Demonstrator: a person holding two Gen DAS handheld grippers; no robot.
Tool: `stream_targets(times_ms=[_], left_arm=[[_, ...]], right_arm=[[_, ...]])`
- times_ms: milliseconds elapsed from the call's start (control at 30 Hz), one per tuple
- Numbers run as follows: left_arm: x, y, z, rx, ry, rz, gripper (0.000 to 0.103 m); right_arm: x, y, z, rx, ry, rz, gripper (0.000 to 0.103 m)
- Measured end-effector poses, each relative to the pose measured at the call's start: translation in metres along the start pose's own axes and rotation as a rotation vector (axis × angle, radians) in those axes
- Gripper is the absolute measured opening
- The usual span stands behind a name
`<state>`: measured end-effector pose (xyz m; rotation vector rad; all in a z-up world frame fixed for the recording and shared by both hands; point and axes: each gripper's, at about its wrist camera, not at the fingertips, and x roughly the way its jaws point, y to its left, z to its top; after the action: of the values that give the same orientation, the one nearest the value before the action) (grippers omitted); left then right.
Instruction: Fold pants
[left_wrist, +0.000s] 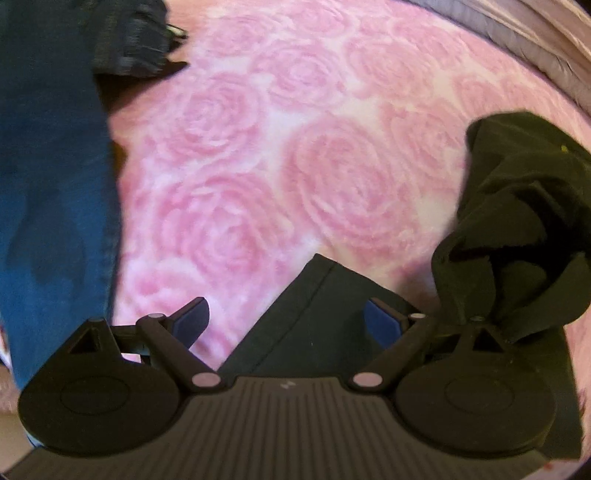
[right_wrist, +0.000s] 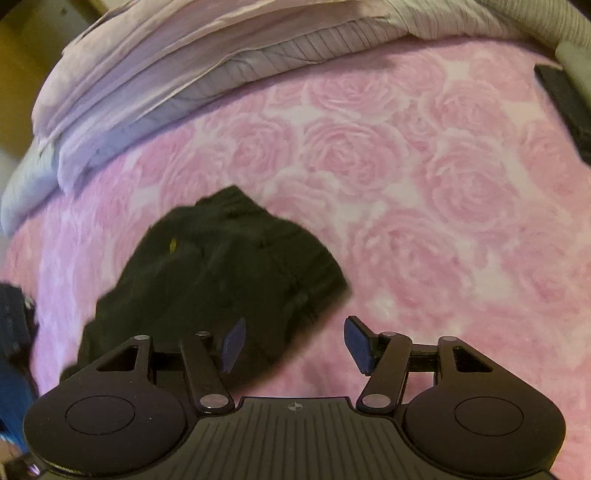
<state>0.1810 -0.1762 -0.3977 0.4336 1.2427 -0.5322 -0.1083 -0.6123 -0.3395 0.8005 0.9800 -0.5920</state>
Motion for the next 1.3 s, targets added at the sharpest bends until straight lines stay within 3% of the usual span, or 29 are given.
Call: stream_targets(times_ms=[200,267,367,400,467,500,533,567,633,733,833,967,1067,1167,1233,1300], left_arm=[[0.025,0.012,-0.007,-0.027,0.05,-0.077,0.089],[0.031,0.01,-0.01,-0.028,0.07,-0.122,0.088],[0.032,-0.002,-0.015,0.028,0.055,-0.117,0.083],[0.031,-0.004,-0.015,0.027,0.049,-0.119,0.077],[0.027,-0.009,-0.015,0.028,0.034,-0.132,0.052],[0.023,-0.013,-0.015,0.047,0.024,-0.137,0.026],[0.02,-0.017,-0.015,0.072,0.018,-0.16,0.01],[0.016,-0.022,-0.012,0.078,0.02,-0.179,0.01],[0.003,-0.03,-0.002,0.093,-0.03,-0.159,0.009],[-0.022,-0.029,0.032,0.04,-0.113,-0.185,0.009],[-0.055,-0.033,0.078,0.089,-0.262,-0.142,0.009],[-0.112,-0.019,0.151,0.035,-0.448,-0.104,0.009],[-0.163,-0.006,0.187,-0.033,-0.589,-0.096,0.009],[-0.221,0.016,0.199,-0.138,-0.736,-0.114,0.009],[-0.249,0.033,0.192,-0.209,-0.79,-0.134,0.009],[-0.265,0.051,0.175,-0.279,-0.812,-0.161,0.01]], right_arm=[[0.026,-0.01,0.023,-0.003,-0.05,-0.012,0.069],[0.037,-0.014,0.029,0.01,-0.061,0.017,0.069],[0.06,-0.016,0.039,0.03,-0.029,0.096,0.07],[0.068,-0.015,0.041,0.034,-0.017,0.107,0.072],[0.08,-0.014,0.042,0.044,-0.002,0.11,0.073],[0.082,-0.012,0.041,0.037,0.006,0.125,0.057],[0.083,-0.006,0.039,-0.013,0.025,0.142,0.043],[0.079,0.004,0.035,-0.087,0.025,0.127,0.03],[0.061,0.019,0.029,-0.18,-0.014,0.118,0.025],[0.009,0.025,0.039,-0.155,-0.168,0.175,0.023],[-0.042,0.045,0.061,-0.178,-0.339,0.198,0.023],[-0.11,0.077,0.108,-0.189,-0.567,0.234,0.023],[-0.169,0.099,0.134,-0.225,-0.749,0.255,0.023],[-0.236,0.097,0.137,-0.246,-0.946,0.321,0.023],[-0.28,0.078,0.122,-0.259,-1.072,0.356,0.023],[-0.315,0.041,0.095,-0.249,-1.138,0.38,0.024]])
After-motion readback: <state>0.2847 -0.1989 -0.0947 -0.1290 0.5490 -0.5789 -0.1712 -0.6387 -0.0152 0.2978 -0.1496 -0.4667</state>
